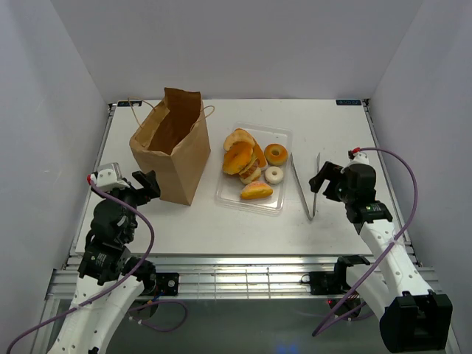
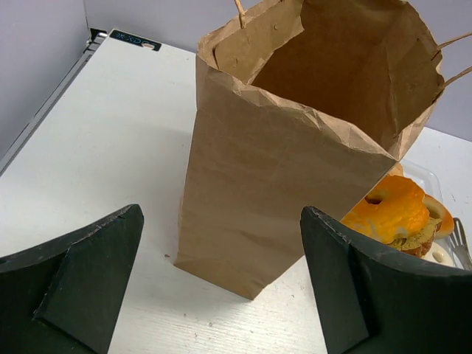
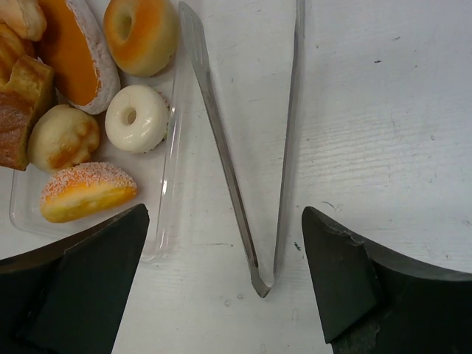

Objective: Place the fake bread into the paper bag

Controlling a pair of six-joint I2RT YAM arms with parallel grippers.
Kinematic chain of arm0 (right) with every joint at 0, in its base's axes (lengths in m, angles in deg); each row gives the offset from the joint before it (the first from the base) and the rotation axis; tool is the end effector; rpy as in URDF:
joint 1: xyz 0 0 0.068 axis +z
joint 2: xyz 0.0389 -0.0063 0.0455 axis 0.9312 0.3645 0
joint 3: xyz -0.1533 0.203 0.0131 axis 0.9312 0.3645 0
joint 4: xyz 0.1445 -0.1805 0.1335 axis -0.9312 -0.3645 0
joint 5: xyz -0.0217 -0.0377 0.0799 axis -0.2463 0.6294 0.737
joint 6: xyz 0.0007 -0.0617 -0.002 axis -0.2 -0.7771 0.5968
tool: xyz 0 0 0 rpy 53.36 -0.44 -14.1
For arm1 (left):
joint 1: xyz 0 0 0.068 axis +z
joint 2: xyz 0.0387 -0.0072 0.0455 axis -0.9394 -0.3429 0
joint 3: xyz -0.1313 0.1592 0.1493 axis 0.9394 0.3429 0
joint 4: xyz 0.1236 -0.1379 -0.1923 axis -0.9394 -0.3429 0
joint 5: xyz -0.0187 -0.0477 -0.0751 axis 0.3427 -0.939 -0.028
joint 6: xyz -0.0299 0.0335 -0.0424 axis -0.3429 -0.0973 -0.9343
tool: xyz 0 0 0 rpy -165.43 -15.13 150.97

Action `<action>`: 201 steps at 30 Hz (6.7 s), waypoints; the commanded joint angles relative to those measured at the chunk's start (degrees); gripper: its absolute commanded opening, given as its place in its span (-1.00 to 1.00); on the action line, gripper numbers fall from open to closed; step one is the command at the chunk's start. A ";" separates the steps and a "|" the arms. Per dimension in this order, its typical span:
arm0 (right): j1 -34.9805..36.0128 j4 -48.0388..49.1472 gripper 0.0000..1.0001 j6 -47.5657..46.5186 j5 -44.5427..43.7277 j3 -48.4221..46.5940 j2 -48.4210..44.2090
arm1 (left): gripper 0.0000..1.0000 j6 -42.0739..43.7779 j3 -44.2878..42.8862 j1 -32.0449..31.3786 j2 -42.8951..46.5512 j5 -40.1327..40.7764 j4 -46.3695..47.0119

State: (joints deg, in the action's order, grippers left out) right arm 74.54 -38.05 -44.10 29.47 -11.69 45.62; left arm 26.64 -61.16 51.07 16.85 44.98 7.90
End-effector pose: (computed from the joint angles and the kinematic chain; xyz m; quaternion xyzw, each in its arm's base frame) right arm 0.2195 0.0240 0.2259 0.1230 0.8548 0.1372 0.4851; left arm 0.1295 -0.0241 0.3166 -0.1217 0.7283 -0.0483 0.6726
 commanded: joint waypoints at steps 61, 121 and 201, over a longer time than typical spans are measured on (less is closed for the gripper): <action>5.69 -1.18 0.80 -17.36 -0.77 -13.85 34.10 | 0.96 0.63 0.78 -0.99 3.51 -4.30 1.74; 8.33 -1.26 0.51 -16.74 -8.94 -19.03 39.38 | 0.96 0.98 0.96 -1.78 2.72 -5.79 2.09; 9.73 -10.40 0.42 -15.86 -6.75 -21.40 32.26 | 0.96 1.07 1.22 -2.92 2.63 -5.18 1.92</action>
State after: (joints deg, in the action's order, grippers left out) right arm 84.05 -45.00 -58.94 22.17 -29.06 79.89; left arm 27.10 -60.20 48.43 19.96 39.69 9.28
